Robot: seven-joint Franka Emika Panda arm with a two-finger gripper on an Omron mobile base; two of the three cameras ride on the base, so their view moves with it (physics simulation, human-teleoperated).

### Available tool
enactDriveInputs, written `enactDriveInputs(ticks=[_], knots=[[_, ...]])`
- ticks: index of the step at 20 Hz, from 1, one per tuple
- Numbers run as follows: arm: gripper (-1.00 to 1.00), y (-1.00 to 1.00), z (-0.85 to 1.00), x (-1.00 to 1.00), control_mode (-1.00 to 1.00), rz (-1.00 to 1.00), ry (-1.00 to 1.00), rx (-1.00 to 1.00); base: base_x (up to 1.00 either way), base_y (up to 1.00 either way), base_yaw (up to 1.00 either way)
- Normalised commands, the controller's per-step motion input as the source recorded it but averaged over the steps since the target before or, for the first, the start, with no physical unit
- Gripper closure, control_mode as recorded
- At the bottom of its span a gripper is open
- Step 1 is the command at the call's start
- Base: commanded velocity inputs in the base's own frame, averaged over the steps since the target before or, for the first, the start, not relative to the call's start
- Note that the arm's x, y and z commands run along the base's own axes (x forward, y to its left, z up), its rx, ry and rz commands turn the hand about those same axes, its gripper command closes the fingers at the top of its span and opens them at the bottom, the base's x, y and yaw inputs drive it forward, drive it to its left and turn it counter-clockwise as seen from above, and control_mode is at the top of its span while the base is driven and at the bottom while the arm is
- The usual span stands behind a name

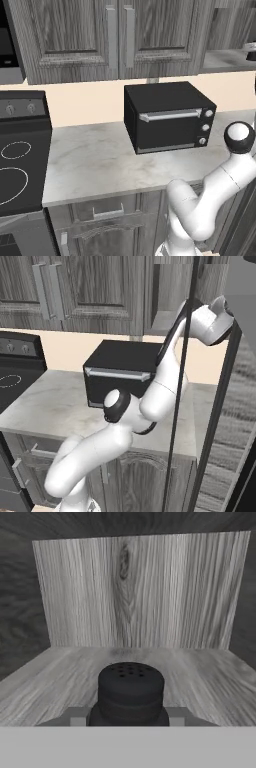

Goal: Retrieve the shaker from the cabinet and place it next the steak on a plate on the dining table.

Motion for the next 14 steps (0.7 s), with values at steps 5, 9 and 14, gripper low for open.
enactDriveInputs(ticks=[5, 9, 14], knots=[[1.00, 0.00, 0.00, -0.69, -1.00, 0.00, 0.00, 0.00, 0.00, 0.00, 0.00], [1.00, 0.18, -0.03, -0.94, -1.00, 0.00, 0.00, 0.00, 0.00, 0.00, 0.00], [1.00, 0.96, -0.44, -1.00, -1.00, 0.00, -0.11, -0.10, 0.00, 0.00, 0.00]])
